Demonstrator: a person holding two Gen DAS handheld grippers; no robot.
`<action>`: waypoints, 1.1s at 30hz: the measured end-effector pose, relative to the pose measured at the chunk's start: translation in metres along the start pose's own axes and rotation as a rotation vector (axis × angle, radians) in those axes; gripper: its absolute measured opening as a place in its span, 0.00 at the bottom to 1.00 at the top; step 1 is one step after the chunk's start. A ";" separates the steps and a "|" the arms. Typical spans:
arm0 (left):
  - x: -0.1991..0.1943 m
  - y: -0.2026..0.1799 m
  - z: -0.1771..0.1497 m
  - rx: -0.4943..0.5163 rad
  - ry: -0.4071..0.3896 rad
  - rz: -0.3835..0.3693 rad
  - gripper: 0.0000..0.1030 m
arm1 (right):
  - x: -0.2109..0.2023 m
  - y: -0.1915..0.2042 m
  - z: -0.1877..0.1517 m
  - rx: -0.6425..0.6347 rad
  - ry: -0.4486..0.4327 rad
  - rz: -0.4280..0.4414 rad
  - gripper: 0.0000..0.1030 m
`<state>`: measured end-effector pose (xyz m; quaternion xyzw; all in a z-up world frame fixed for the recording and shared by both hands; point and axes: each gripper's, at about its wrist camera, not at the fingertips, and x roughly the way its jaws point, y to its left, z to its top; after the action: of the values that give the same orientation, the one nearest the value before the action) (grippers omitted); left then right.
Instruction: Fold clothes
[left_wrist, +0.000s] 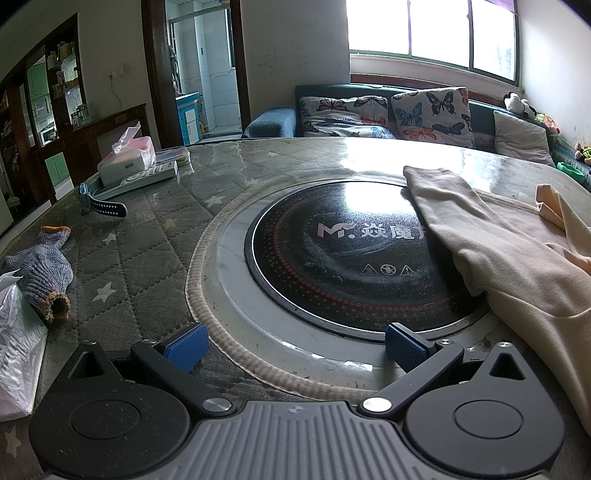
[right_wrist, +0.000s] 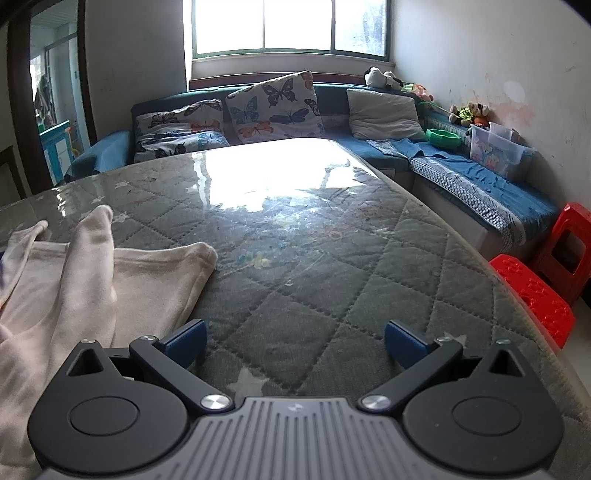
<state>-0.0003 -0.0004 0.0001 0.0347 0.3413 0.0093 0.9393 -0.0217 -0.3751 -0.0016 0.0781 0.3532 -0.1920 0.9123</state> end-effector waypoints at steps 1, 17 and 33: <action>0.000 0.000 0.000 0.001 0.001 0.002 1.00 | -0.003 -0.001 -0.001 -0.001 -0.011 0.002 1.00; -0.016 -0.002 -0.002 -0.021 0.041 0.016 1.00 | -0.072 0.022 -0.032 -0.155 -0.145 0.060 1.00; -0.056 -0.038 -0.011 0.011 0.054 -0.019 1.00 | -0.122 0.050 -0.063 -0.193 -0.164 0.223 1.00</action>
<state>-0.0500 -0.0397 0.0250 0.0362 0.3670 -0.0004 0.9295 -0.1227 -0.2763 0.0343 0.0127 0.2834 -0.0605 0.9570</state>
